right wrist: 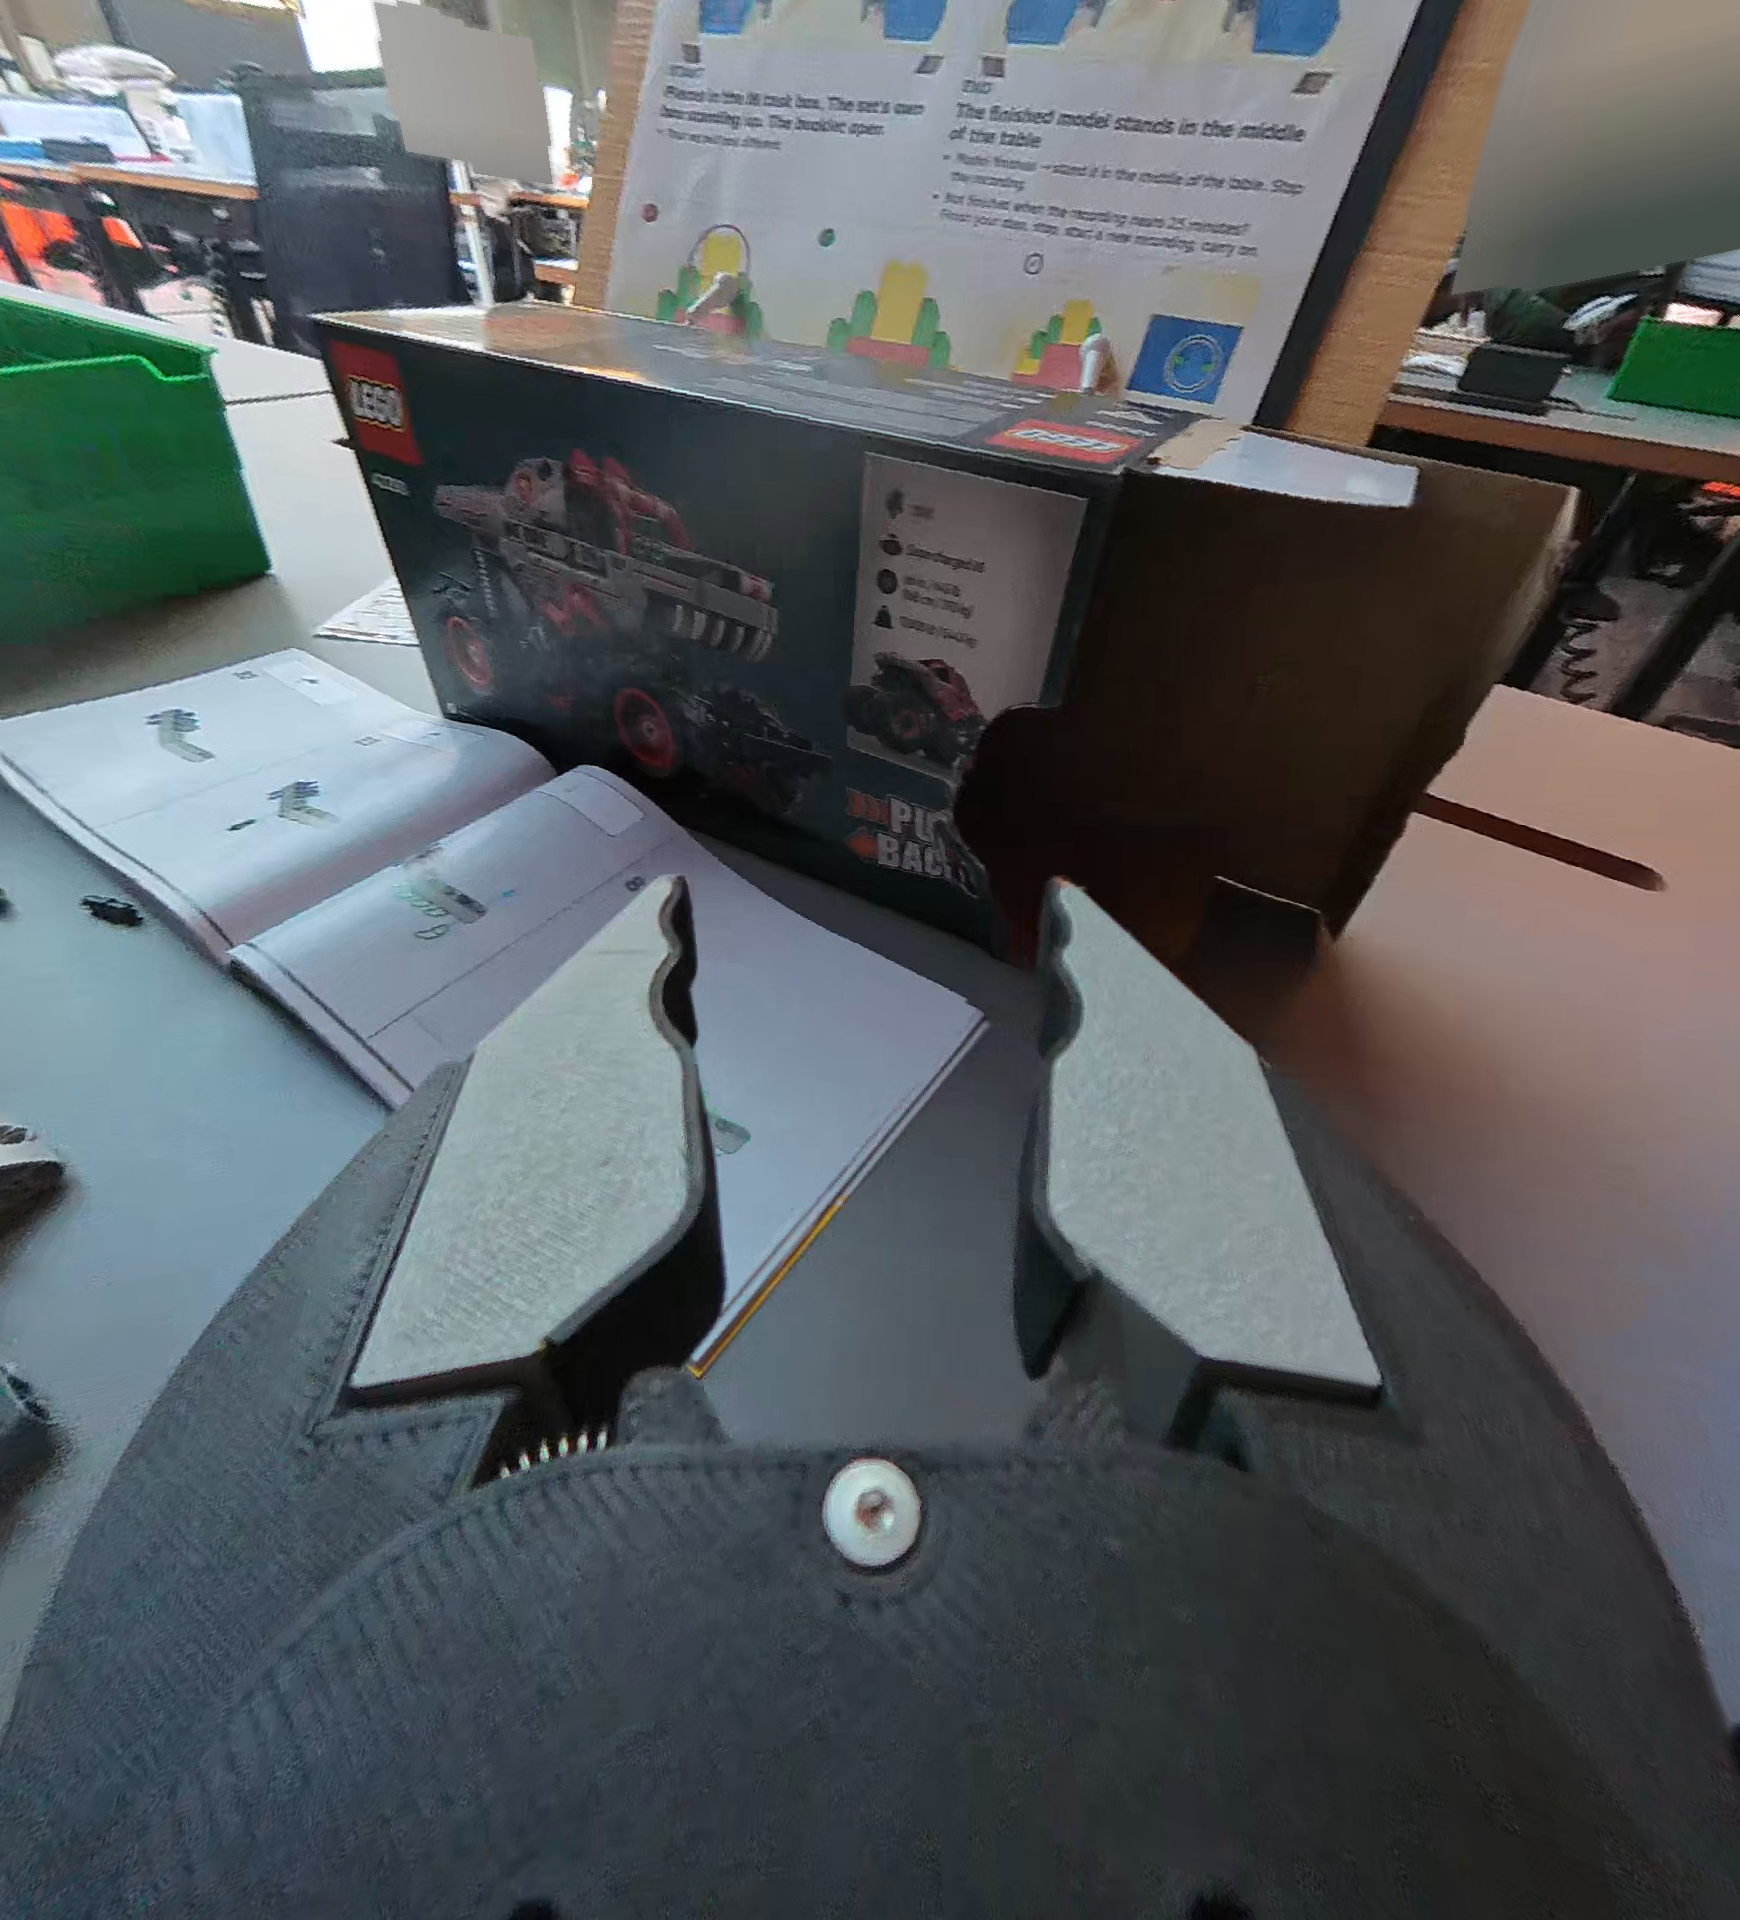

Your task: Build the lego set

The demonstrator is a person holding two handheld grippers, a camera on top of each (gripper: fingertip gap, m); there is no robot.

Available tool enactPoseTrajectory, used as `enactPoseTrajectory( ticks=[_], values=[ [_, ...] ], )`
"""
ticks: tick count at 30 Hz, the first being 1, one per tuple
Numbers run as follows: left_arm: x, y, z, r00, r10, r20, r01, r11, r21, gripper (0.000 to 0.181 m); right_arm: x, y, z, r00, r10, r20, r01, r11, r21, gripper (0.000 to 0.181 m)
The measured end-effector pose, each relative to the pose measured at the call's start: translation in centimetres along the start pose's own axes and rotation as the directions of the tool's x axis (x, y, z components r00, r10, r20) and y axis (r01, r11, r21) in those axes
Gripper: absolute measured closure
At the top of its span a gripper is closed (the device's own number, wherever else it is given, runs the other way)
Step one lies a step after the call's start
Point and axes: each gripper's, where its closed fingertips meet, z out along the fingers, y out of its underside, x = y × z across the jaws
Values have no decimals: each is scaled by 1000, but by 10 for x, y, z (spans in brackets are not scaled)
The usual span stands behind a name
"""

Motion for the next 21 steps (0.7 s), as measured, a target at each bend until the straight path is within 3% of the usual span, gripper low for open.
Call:
enactPoseTrajectory(
  ticks=[3, 8, 15, 17, 21],
  values=[
    [-29, -6, 24, 998, 56, -20, -58, 995, -85, 157, 12, 4, -2, 998, 16, -59, -17, 1000, -10, 118],
    [-34, -21, 73, 966, 130, -224, -168, 973, -159, 153, 25, 9, -7, 989, 7, -145, -12, 999, -33, 118],
    [-55, -34, 148, 941, 244, -232, -294, 932, -210, 160, 34, 11, -9, 981, 29, -191, -37, 999, -39, 118],
    [-56, -31, 170, 904, 347, -250, -400, 892, -208, 159, 34, 11, -9, 982, 35, -188, -42, 999, -33, 119],
    [-69, -12, 192, 847, 469, -252, -531, 771, -350, 164, 29, 10, -8, 986, 28, -165, -33, 999, -30, 120]
  ],
)
